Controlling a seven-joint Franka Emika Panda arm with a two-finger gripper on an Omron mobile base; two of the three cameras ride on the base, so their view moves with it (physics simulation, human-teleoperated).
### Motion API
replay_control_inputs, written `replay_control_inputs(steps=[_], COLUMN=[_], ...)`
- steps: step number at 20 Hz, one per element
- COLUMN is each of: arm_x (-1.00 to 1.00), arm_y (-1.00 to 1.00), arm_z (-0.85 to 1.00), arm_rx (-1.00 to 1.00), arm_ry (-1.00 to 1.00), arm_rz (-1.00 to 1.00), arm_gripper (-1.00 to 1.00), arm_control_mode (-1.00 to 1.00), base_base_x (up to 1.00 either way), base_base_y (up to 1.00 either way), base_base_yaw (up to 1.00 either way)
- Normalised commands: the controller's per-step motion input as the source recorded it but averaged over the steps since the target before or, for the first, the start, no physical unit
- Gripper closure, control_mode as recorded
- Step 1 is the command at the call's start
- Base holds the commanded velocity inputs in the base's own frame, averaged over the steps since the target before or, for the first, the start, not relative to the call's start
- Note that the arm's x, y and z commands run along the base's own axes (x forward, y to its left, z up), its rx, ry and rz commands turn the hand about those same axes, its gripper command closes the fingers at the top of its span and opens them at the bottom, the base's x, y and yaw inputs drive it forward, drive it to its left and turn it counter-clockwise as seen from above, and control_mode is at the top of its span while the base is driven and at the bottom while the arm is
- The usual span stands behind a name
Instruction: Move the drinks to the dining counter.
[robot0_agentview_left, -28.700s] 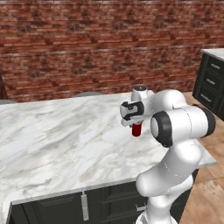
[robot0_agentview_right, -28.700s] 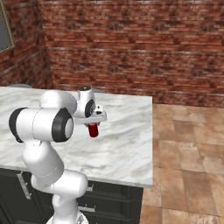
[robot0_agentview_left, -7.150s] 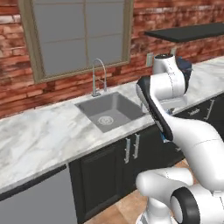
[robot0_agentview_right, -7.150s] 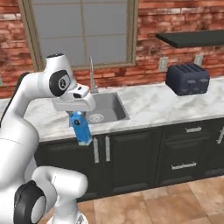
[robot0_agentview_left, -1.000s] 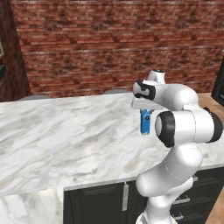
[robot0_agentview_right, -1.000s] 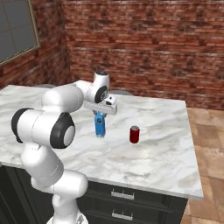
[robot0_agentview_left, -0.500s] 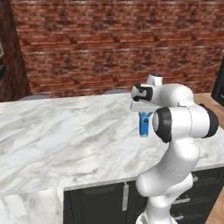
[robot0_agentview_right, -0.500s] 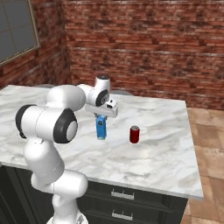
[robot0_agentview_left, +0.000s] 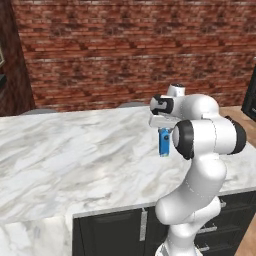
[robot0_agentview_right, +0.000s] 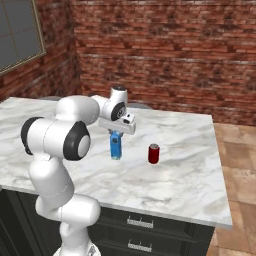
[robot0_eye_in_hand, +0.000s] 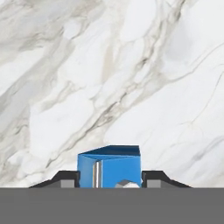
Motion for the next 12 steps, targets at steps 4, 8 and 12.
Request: replay_control_inputs(steps=[4, 8, 12], arm_x=[-0.06, -0.24, -0.17], arm_y=[-0.05, -0.02, -0.12], arm_z=[-0.34, -0.22, 0.0], arm_rx=[0.0, 0.0, 0.0], arm_ry=[-0.01, -0.04, -0.09], arm_rz=[0.0, 0.0, 0.0], arm_gripper=[1.0, -1.0, -1.0], arm_control_mode=[-1.0, -1.0, -1.0], base_base_x=[0.0, 0.0, 0.0], base_base_y=[0.0, 0.0, 0.0], base_base_yaw=[0.0, 0.0, 0.0])
